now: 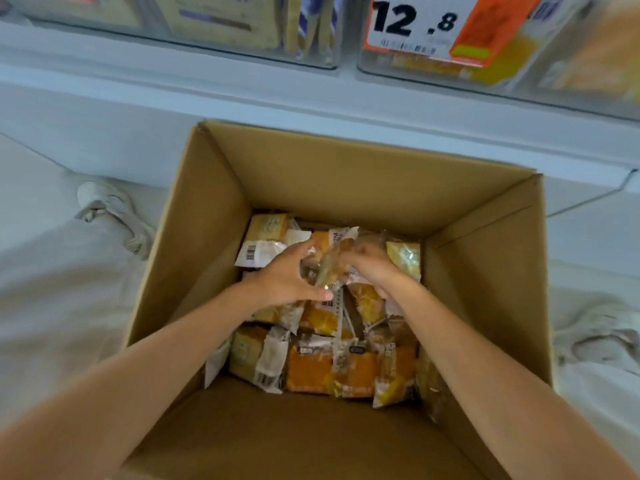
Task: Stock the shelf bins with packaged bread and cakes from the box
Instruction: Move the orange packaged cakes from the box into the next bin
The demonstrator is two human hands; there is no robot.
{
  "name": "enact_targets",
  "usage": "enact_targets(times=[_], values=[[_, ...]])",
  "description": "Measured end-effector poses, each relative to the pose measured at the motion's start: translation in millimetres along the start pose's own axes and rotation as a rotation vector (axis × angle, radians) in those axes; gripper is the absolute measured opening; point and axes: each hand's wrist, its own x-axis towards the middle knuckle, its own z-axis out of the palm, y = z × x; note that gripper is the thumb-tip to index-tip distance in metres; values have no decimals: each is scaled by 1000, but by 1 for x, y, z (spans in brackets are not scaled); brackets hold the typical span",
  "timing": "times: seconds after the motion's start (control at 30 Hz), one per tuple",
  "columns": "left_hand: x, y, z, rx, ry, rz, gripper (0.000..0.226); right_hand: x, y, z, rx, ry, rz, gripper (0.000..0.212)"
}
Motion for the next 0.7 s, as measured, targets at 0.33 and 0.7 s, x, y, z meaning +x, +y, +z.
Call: enact_targets(times=[0.33,0.7], values=[[-39,30,-14,-1121,-108,-177,34,-68,-36,-57,105,103,-142,45],[-54,15,-27,-764,110,-125,13,-69,-8,-18,140,-72,-187,27]])
